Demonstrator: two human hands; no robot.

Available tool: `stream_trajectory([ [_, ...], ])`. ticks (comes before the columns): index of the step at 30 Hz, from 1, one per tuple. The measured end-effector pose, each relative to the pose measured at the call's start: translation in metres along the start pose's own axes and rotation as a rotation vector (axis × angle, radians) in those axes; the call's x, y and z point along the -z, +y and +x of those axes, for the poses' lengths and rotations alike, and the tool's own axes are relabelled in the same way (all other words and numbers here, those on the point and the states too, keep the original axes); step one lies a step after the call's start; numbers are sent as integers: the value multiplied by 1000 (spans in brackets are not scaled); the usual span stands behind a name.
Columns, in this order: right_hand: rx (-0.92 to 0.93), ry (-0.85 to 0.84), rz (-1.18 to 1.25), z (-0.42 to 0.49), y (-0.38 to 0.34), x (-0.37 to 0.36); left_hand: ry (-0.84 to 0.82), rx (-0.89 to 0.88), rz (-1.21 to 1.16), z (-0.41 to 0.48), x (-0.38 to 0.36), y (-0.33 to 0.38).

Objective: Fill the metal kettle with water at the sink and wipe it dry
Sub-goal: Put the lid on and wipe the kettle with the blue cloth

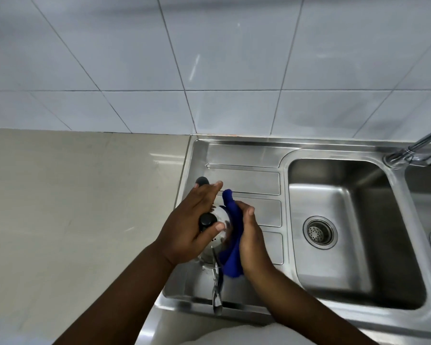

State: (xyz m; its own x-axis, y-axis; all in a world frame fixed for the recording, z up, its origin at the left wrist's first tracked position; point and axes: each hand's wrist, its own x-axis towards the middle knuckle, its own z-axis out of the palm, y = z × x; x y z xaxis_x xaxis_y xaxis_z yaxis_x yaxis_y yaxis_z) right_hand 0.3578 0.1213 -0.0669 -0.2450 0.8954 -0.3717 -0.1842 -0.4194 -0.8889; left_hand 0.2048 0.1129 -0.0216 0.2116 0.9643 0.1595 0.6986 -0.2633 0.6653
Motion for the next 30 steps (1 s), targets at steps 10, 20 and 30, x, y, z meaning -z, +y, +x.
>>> stream_trajectory([
  [10,152,2,-206,10,9,23,-144,-95,152,2,16,5],
  [20,-159,23,-163,24,-16,12,-161,-200,227,9,18,-1],
  [30,-150,-174,-497,-7,-74,-2,-72,-168,445,11,8,1],
])
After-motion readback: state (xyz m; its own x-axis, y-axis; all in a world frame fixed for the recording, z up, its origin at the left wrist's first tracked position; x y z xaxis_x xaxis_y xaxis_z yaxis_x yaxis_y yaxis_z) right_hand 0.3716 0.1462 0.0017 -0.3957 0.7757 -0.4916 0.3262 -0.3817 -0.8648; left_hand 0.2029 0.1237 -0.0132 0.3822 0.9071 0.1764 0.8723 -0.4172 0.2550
